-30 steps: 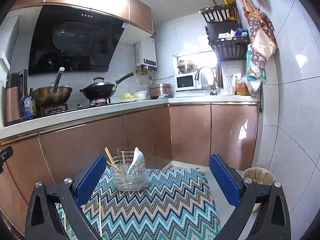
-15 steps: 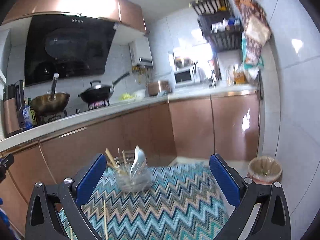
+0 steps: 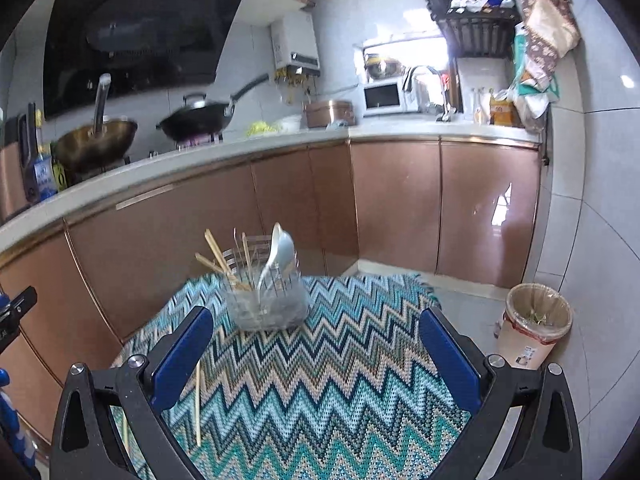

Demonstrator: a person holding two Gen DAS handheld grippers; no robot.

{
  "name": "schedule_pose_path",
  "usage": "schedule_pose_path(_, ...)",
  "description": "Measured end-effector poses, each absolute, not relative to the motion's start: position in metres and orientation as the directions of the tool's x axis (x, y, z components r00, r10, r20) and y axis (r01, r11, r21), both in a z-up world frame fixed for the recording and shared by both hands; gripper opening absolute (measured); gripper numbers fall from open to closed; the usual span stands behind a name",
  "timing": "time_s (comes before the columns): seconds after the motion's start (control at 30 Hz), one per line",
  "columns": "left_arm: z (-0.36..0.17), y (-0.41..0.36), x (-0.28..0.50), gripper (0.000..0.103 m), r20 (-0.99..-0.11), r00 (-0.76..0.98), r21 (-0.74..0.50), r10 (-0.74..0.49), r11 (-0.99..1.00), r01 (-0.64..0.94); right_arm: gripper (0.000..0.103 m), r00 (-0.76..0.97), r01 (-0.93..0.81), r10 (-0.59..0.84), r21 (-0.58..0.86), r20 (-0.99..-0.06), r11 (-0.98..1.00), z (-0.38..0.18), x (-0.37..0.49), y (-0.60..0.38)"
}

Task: Organize utensils
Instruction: 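Grasp a chopstick with the right tool while the left tool grasps the last chopstick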

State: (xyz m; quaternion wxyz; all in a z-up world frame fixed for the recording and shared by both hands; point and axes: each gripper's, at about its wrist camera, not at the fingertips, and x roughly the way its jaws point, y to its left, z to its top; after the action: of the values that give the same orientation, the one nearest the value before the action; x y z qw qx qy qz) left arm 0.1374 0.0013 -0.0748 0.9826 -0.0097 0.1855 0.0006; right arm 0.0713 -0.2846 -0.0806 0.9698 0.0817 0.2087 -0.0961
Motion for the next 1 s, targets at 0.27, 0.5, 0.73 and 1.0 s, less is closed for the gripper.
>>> schedule_pose_path(0.27, -0.134, 0.050, 0.209, 0.079, -0.621, 0.751, -0.294, -0.226, 0.955, 0.044, 0.098, 0.807, 0.092, -0.029, 0.076, -0.590, 0.993, -0.120, 0.132, -0.260)
schedule_pose_path(0.5, -0.191, 0.063, 0.266, 0.051, -0.763, 0.517, -0.439, -0.388, 0.898, 0.026, 0.062, 0.614, -0.139, 0.244, 0.202, -0.750, 0.970, -0.162, 0.207, -0.217)
schedule_pose_path(0.73, -0.237, 0.073, 0.297, 0.039, -0.839, 0.337, -0.473, -0.427, 0.878, -0.066, 0.047, 0.426, -0.272, 0.350, 0.251, -0.835, 0.929, -0.194, 0.264, -0.171)
schedule_pose_path(1.0, -0.258, 0.075, 0.317, 0.019, -0.864, 0.255, -0.468, -0.433, 0.878, -0.095, 0.035, 0.330, -0.296, 0.369, 0.276, -0.869, 0.914, -0.224, 0.306, -0.150)
